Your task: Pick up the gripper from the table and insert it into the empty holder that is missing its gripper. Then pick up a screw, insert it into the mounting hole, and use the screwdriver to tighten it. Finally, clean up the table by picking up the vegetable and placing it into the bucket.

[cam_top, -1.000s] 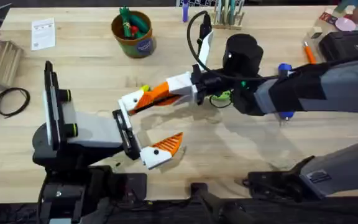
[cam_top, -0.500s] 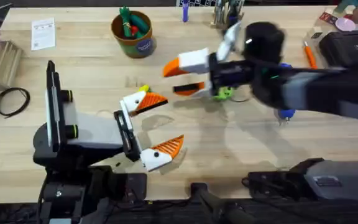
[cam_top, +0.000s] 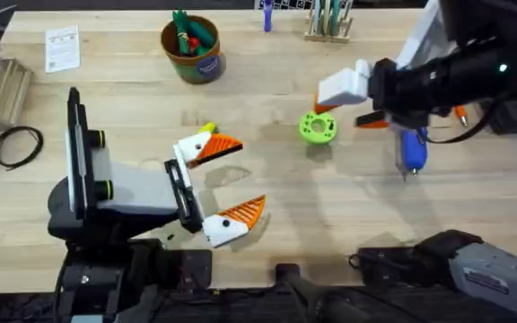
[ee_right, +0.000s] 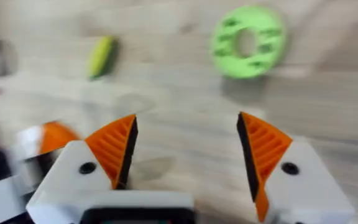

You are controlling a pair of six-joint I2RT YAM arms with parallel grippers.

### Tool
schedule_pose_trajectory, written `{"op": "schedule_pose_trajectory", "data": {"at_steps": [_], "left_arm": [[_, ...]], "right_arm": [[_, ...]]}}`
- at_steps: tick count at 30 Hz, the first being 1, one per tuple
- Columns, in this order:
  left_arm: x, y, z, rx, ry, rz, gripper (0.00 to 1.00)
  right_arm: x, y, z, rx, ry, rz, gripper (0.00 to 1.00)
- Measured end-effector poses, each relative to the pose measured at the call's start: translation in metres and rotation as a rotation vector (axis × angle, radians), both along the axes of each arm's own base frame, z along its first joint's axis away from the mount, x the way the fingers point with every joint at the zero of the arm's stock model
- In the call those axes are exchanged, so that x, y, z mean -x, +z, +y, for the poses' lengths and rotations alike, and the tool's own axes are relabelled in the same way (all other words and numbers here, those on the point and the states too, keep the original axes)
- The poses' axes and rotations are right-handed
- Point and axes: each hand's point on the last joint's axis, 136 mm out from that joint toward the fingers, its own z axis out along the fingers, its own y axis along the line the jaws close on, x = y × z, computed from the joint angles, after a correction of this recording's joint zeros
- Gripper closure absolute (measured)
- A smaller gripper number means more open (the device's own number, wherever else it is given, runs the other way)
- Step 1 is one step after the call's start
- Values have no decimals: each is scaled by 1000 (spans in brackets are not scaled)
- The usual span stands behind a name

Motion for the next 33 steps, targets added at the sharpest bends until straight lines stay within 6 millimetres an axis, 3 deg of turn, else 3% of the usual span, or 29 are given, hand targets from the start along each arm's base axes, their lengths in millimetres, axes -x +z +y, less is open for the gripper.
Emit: {"op": "schedule_pose_trajectory", "data": {"at_steps": [4, 8, 13, 18, 23, 33], "left_arm": [[0, 0, 0, 0, 0, 0, 16], [0, 0, 0, 0, 0, 0, 15], [0, 0, 0, 0, 0, 0, 15], [0, 0, 0, 0, 0, 0, 15], [0, 0, 0, 0, 0, 0, 15], [0, 0, 0, 0, 0, 0, 15]], "right_arm": [[-4, -7, -25, 222, 18, -10, 122], [-12, -26, -34, 382, 68, 10, 150], [-24, -46, -29, 488, 171, 5, 235], [-37, -62, -25, 546, 279, -13, 250], [-48, -77, -21, 580, 374, -23, 450], [-50, -104, -20, 612, 449, 37, 518]]}}
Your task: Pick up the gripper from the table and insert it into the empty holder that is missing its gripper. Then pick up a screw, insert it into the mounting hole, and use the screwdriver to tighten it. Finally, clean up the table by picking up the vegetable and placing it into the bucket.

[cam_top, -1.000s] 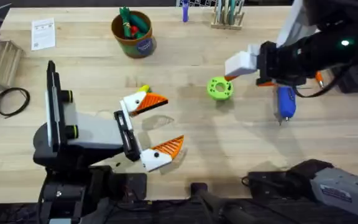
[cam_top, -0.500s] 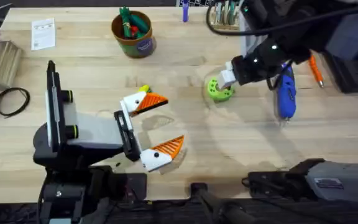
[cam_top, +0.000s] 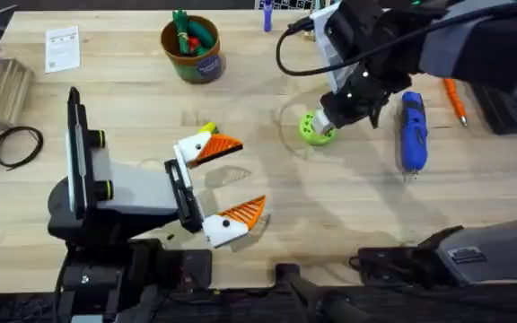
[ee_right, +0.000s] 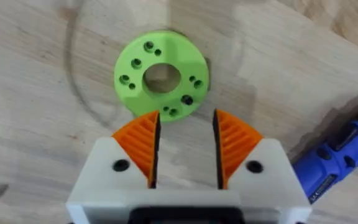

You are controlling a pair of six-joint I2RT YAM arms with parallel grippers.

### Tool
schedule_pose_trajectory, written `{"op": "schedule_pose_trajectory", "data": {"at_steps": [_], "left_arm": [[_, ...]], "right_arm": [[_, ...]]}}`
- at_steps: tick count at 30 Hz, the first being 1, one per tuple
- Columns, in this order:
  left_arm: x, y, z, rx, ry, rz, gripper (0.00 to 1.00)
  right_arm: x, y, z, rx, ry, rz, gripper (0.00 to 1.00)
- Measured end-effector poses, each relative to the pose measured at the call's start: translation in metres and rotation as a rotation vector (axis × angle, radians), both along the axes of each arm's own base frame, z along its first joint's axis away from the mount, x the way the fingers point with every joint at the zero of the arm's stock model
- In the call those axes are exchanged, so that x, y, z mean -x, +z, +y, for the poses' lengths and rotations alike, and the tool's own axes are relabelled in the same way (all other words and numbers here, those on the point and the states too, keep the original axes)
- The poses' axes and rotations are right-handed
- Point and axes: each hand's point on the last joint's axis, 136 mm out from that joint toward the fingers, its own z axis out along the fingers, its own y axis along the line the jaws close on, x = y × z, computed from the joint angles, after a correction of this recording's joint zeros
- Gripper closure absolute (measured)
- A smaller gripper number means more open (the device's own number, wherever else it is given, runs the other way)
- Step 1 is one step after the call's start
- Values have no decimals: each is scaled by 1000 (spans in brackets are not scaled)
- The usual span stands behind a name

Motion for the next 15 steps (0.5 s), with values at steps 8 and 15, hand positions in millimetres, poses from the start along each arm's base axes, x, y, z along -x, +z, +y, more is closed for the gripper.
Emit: {"op": "schedule_pose_trajectory", "data": {"at_steps": [8, 15], "left_arm": [[0, 0, 0, 0, 0, 0, 15], [0, 0, 0, 0, 0, 0, 15]], "right_arm": [[-3, -10, 1, 8, 3, 16, 561], [-5, -20, -1, 17, -7, 39, 647]]}}
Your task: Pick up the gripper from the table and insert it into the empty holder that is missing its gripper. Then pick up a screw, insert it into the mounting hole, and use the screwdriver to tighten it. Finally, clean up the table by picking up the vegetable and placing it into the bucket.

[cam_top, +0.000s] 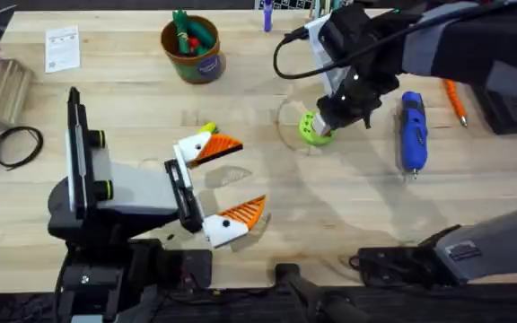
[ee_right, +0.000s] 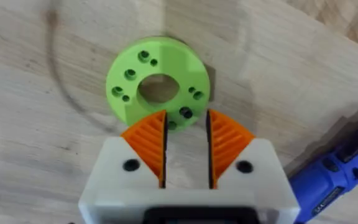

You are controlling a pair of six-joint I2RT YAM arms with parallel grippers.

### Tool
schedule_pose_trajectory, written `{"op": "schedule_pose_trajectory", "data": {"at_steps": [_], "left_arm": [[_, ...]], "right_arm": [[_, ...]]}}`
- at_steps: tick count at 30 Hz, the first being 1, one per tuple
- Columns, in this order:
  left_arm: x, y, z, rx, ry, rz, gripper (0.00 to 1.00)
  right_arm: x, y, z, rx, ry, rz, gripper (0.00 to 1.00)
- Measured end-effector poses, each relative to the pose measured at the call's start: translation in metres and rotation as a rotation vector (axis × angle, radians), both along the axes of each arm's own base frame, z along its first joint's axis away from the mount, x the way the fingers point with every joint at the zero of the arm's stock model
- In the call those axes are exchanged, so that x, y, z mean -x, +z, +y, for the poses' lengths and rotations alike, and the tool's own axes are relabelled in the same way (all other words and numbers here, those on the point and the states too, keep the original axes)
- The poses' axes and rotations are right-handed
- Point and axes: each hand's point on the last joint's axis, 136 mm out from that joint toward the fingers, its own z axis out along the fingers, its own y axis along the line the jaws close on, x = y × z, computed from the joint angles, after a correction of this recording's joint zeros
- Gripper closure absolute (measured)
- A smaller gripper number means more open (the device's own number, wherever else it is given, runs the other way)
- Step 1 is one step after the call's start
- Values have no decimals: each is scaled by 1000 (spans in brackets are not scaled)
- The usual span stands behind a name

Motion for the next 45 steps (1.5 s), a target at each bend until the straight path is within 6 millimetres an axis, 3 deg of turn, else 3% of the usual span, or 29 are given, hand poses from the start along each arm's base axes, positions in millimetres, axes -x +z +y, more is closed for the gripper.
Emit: {"op": "schedule_pose_trajectory", "data": {"at_steps": [8, 45], "left_arm": [[0, 0, 0, 0, 0, 0, 15], [0, 0, 0, 0, 0, 0, 15]], "right_arm": [[-4, 0, 1, -10, -5, -13, 744], [-7, 1, 3, -17, -11, -25, 766]]}}
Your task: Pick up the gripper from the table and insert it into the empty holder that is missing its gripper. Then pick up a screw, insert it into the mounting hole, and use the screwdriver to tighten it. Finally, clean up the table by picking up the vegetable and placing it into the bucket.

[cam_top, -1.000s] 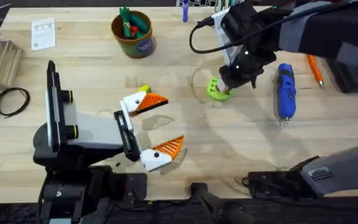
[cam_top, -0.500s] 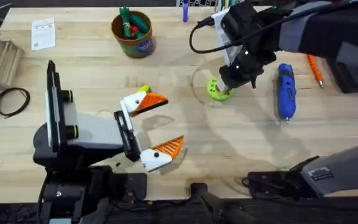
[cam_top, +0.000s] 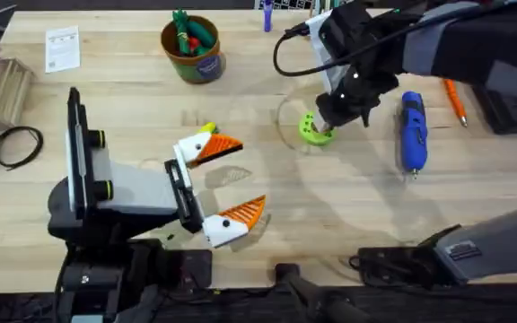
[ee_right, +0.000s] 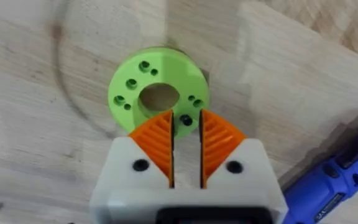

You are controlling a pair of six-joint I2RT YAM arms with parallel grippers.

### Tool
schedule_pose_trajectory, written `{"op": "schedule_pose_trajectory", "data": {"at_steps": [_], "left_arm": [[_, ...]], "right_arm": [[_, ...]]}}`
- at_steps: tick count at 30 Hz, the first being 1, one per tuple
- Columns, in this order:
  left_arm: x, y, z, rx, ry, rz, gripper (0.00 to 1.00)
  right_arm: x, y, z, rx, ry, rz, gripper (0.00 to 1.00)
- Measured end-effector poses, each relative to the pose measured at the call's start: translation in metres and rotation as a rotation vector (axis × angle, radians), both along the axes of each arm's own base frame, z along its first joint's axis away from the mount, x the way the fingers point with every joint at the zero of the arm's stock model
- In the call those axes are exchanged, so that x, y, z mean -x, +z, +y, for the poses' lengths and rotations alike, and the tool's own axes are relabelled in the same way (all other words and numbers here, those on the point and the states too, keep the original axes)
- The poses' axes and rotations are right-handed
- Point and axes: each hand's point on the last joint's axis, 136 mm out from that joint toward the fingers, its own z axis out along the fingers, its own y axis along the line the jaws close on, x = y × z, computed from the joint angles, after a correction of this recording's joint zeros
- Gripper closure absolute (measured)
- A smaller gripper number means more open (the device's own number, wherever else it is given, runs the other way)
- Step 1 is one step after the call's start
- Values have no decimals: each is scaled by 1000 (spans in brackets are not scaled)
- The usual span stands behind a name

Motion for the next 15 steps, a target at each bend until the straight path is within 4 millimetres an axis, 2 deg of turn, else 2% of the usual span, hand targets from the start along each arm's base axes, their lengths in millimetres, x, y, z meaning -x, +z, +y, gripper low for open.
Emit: {"op": "schedule_pose_trajectory", "data": {"at_steps": [15], "left_arm": [[0, 0, 0, 0, 0, 0, 15]], "right_arm": [[0, 0, 0, 1, 0, 1, 777]]}}
